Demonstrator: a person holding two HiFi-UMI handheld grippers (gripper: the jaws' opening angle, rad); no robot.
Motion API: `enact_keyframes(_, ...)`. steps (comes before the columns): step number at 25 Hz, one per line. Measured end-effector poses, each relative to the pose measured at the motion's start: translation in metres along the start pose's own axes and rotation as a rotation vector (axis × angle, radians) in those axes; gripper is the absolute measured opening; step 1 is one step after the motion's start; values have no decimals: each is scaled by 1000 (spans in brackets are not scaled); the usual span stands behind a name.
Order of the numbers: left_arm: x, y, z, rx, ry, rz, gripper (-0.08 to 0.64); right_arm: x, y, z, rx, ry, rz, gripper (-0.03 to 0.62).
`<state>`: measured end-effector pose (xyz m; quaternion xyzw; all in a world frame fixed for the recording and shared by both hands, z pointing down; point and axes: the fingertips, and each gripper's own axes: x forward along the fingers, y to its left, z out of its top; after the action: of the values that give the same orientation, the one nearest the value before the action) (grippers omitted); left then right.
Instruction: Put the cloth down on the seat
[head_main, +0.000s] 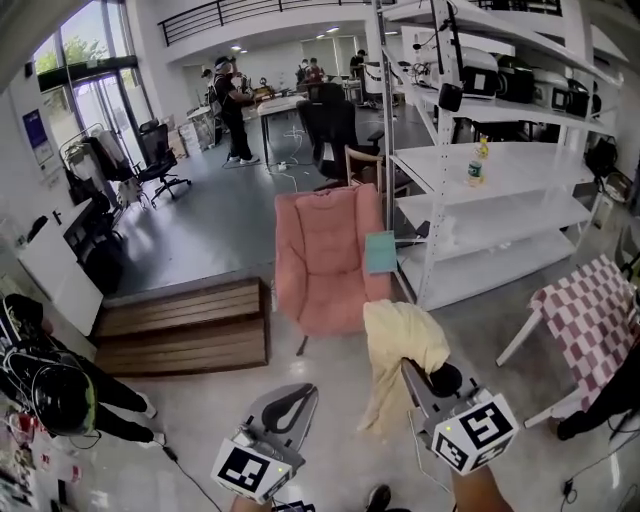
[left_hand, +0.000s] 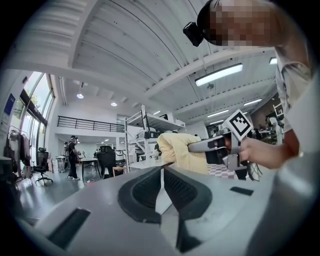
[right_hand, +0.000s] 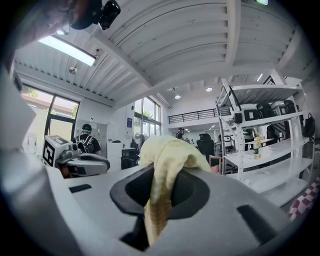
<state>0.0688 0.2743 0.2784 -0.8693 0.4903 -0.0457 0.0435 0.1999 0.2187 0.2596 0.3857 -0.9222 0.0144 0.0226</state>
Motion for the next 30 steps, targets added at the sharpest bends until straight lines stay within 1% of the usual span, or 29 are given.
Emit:
enact_keyframes(9, 48, -13, 13, 40, 24, -3, 23, 0, -51, 4, 30, -17, 13, 44)
enact_keyframes(13, 65, -14, 19, 57, 13, -4, 21, 4, -65, 1, 37, -14, 11, 44)
enact_keyframes(16, 72, -10, 17, 55, 13, -6, 21, 9, -74, -1, 37, -8, 6, 44)
enact_keyframes(24, 95, 32, 3, 18, -10, -7, 21, 43, -86, -7, 19, 23, -16, 44)
enact_keyframes(30, 135, 90, -2, 4, -56, -51, 21, 87, -109, -8, 5, 34, -93, 44)
